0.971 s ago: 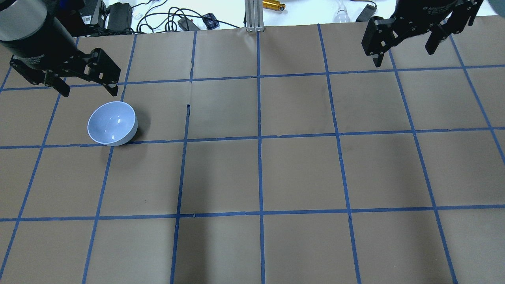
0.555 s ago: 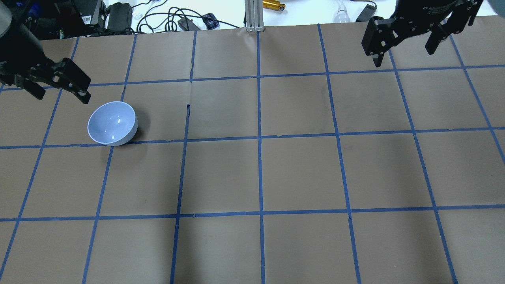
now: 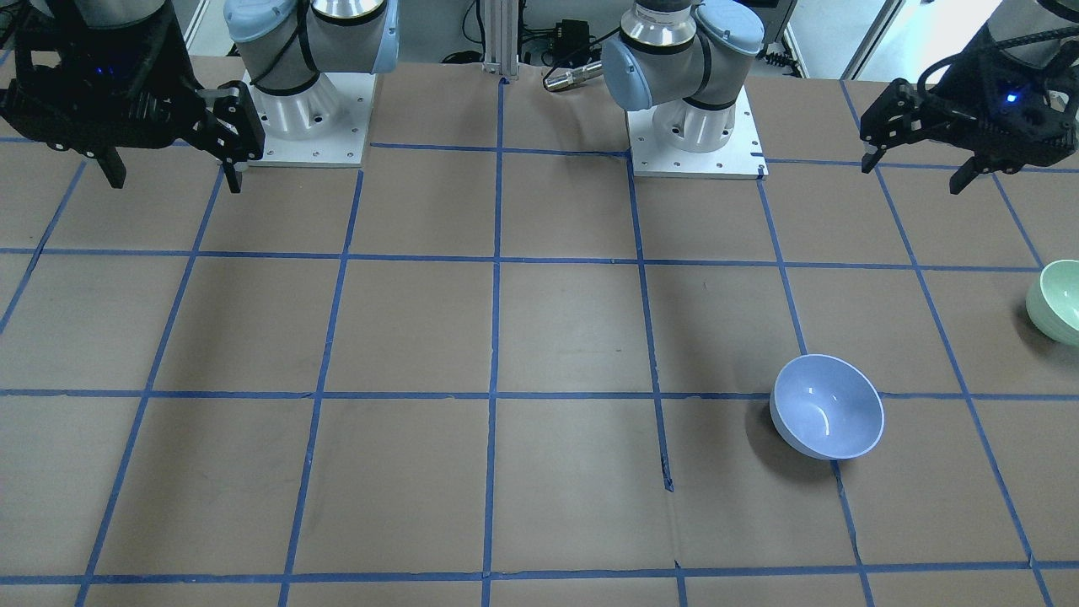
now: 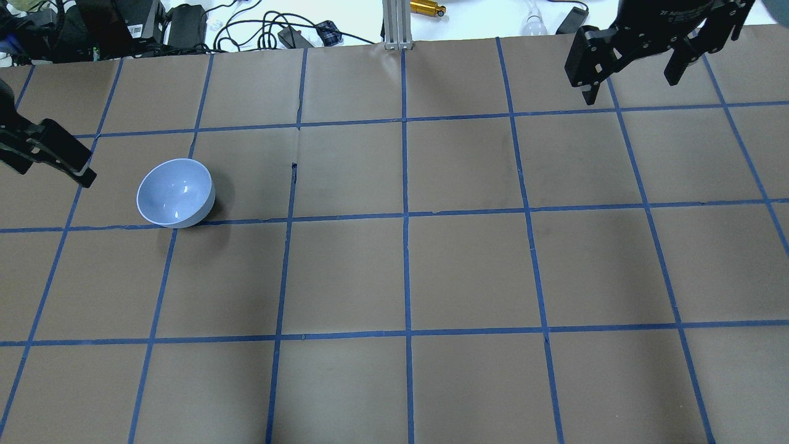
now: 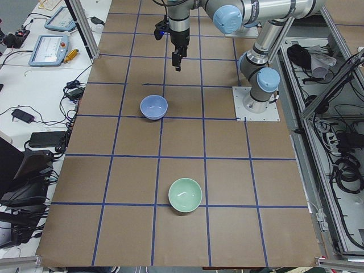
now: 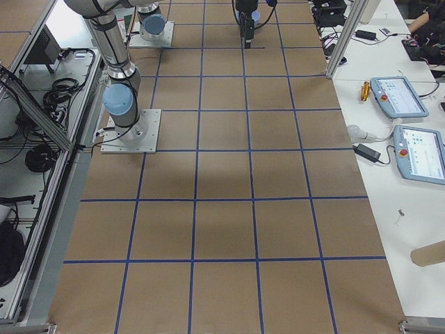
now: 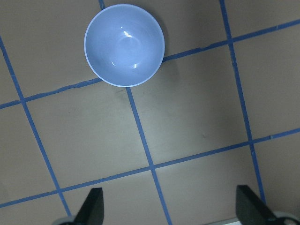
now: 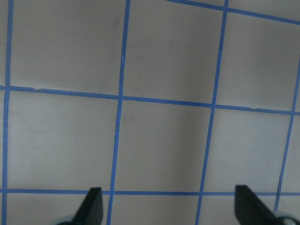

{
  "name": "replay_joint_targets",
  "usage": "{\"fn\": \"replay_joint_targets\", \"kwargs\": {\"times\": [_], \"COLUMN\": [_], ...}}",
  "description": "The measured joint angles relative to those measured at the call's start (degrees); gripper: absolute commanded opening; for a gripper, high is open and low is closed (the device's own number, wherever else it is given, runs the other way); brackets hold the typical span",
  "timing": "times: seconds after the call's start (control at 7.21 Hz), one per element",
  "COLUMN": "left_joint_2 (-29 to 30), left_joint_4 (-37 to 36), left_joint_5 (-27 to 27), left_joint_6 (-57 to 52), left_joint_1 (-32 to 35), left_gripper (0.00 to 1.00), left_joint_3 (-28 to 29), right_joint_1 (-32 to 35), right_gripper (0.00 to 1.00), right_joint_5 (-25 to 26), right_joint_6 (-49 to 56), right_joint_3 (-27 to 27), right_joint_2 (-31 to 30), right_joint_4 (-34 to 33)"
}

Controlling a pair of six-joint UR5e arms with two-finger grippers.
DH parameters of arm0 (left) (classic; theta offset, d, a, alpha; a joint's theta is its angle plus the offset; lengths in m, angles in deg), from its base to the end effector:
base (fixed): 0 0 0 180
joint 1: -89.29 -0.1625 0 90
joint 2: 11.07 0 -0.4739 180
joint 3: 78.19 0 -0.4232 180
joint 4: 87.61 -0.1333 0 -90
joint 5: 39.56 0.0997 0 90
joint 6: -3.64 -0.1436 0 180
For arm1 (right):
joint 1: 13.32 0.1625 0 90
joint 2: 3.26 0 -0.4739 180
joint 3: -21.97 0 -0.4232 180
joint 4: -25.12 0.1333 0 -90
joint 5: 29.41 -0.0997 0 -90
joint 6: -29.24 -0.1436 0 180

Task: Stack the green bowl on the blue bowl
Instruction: 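Swing the left gripper down toward the pale green bowl near the robot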

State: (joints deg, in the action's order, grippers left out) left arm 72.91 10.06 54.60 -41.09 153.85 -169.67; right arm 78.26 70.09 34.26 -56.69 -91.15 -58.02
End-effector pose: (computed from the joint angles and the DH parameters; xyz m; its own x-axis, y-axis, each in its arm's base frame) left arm 0.0883 -0.4717 0.5188 -0.9429 0.3327 -0.0130 0.3303 0.9396 0.0898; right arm 0.1245 -0.5374 0.5666 -0.9799 -0.1077 0.1679 -0.1137 0.9932 -0.0268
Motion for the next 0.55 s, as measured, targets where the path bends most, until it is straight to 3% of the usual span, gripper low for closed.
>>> {"fn": "replay_joint_targets", "kwargs": {"times": [0.55], "left_joint_2": [0.5], "left_joint_4": [-1.36], "left_joint_5": [0.6], "left_joint_6": [-29.62], "left_joint_1": [-19.17], "left_gripper": [1.0], "left_joint_3": [-3.41], "right_joint_1": [-0.02], "right_gripper": [1.0], "right_joint_5": [0.0], "right_joint_6": [0.0], "right_joint_3": [0.0], "right_joint_2": [0.0], "right_joint_4": [0.0]}}
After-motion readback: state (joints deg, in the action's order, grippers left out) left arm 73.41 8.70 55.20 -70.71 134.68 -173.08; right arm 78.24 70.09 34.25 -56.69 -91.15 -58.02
